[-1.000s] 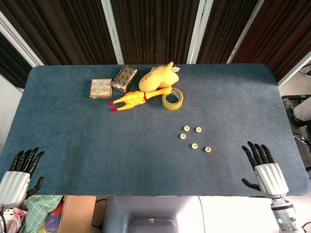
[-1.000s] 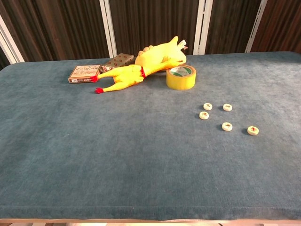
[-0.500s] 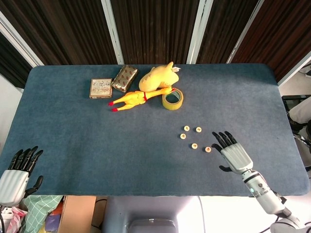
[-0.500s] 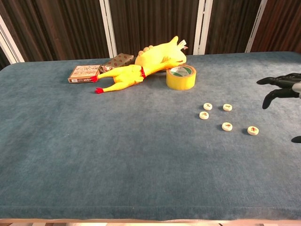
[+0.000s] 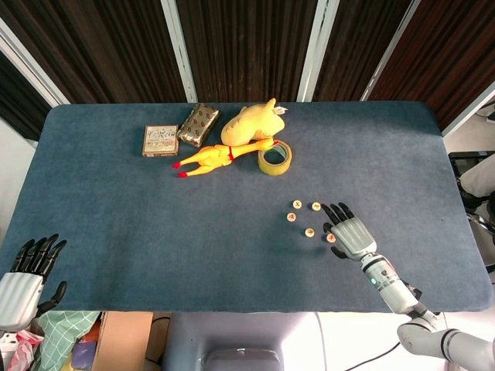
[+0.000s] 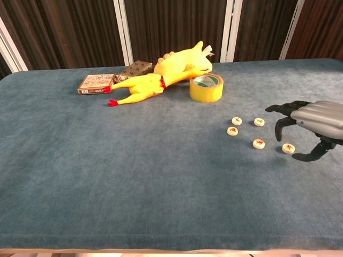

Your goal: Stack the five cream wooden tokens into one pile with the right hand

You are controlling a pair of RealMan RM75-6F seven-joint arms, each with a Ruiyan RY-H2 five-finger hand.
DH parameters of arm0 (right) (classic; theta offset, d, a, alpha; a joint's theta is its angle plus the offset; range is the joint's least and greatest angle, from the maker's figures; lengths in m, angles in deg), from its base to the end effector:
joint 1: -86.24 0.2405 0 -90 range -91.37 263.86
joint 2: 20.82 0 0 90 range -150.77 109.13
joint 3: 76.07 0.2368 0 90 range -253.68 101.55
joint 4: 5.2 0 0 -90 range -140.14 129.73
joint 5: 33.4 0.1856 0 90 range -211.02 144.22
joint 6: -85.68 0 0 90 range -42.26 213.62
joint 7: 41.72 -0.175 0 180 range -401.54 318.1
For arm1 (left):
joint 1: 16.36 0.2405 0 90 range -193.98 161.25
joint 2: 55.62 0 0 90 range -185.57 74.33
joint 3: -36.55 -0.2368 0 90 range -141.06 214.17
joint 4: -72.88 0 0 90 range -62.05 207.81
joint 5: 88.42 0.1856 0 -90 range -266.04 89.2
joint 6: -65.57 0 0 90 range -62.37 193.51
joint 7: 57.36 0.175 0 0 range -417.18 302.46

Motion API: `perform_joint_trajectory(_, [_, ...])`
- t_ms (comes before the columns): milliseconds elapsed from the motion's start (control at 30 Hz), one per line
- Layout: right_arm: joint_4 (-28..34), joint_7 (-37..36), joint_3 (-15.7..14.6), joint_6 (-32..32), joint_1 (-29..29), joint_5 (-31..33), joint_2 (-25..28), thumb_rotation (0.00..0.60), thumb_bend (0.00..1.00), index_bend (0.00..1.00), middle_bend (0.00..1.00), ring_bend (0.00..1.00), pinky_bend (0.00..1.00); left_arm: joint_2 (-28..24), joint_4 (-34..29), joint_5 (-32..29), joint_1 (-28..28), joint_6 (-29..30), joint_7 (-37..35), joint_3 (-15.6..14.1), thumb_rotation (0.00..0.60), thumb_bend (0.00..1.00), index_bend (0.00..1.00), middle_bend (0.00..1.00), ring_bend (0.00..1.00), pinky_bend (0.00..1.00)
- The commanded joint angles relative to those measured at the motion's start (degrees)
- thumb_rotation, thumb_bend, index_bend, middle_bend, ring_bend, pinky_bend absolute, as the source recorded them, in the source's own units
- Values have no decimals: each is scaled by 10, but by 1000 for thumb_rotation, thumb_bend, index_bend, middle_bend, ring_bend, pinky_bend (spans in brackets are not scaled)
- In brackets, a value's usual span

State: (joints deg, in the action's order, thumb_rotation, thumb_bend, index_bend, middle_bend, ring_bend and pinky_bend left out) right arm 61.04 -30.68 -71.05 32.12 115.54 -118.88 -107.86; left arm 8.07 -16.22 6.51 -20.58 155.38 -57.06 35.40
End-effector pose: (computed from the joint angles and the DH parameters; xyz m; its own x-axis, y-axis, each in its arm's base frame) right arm -0.2482 -0.3258 0.0124 0.6870 -0.2289 0.6897 -0.7142 -0.3879 0.5827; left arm -0.2722 0.1911 0.1699 0.4625 -0.0111 0.8866 0.8757 -0.1512 -0.4587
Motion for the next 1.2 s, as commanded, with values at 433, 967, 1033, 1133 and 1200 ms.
perform_joint_trajectory(433, [-36,3,-8,19,17,29,-21,600,482,561,12,0,0,-1,2,-4,3,3,-6,2,600,406,0,0,0,5])
perform_joint_trajectory(967, [-14,-40,15,-21,26,40,-29,600,487,632,56,0,0,-1,3,-7,0,-4,-6,3,600,406,0,0,0,5])
perform_joint_trajectory(1033, [-11,-38,23,-21,37,42,-41,600,487,630,58,0,0,-1,2,-8,-1,-5,-4,3,600,407,0,0,0,5])
perform_joint_trajectory(1133, [-17,-29,26,-17,47,44,-55,600,487,625,59,0,0,-2,1,-10,-1,-5,-4,4,600,406,0,0,0,5])
perform_joint_trajectory(1200, [-20,-16,27,-12,52,48,-63,600,487,625,59,0,0,-3,2,-11,1,-2,-5,6,600,406,0,0,0,5])
